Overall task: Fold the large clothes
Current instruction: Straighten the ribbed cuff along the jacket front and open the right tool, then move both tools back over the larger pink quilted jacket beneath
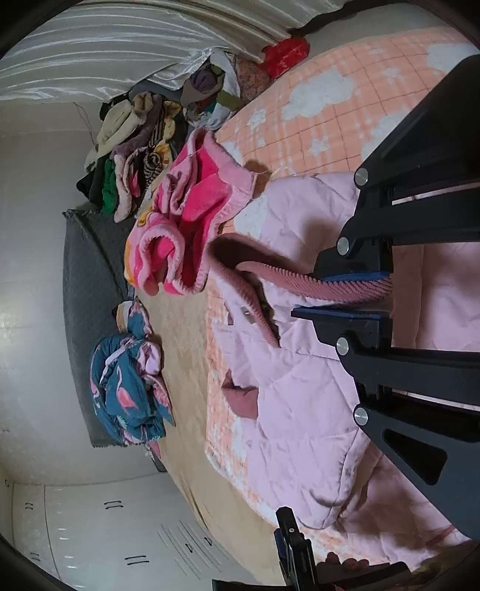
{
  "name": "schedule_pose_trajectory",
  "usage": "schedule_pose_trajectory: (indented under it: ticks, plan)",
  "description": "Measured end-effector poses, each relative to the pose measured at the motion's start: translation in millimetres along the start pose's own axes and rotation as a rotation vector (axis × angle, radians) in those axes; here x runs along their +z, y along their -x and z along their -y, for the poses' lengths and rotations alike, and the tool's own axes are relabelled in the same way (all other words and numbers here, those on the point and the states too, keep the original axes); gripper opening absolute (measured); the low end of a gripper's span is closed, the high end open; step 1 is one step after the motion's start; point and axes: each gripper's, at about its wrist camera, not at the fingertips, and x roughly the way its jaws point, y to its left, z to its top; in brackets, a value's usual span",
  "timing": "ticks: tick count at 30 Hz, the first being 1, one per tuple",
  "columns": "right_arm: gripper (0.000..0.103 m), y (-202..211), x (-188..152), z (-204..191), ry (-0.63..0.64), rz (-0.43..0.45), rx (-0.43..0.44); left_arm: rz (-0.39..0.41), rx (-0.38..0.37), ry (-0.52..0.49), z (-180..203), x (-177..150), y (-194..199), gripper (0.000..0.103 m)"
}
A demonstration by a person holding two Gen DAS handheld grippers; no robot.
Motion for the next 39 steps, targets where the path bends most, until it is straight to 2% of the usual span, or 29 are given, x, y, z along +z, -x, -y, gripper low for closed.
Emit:
schedule_pose_trajectory:
  ticks: [4,8,12,18,24,26,27,30,32,37,39]
  plan:
    - [0.01,-14,-5,5,-0.02,-0.034,-0.009,-0.022,-0.015,-0.035,12,-6,-9,0.092]
    - [0.01,-18,-9,4,-0.029,-0.046,-0.014,-0.054,-0.04,-0.065,24,-12,-16,0.084]
    - [0.014,-24,-11,8,-0.047,-0.089,-0.024,-0.106,-0.029,-0.088,29,-21,-31,0.083]
    - [0.018,-19,-9,5,-0.033,-0.097,-0.06,-0.147,-0.016,-0.069,26,-32,-48,0.083]
    - [0.037,-9,-3,-8,0.002,-0.048,-0.093,-0.161,-0.006,-0.071,26,-36,-55,0.084]
    - [0.046,-9,1,-17,0.021,-0.044,-0.068,-0.163,-0.008,-0.071,26,-37,-56,0.084]
    - [0.047,-10,2,-21,0.028,-0.049,-0.054,-0.162,-0.012,-0.068,25,-37,-57,0.084]
    - [0.052,-23,2,-42,0.069,-0.094,0.021,-0.163,-0.019,-0.063,24,-38,-57,0.084]
    - [0.06,-34,1,-52,0.087,-0.131,0.046,-0.162,-0.019,-0.064,24,-38,-57,0.084]
    - [0.06,-72,-11,-75,0.109,-0.254,0.092,-0.163,-0.03,-0.057,21,-38,-56,0.084]
    - [0.064,-89,-21,-77,0.093,-0.302,0.089,-0.163,-0.029,-0.058,21,-38,-56,0.084]
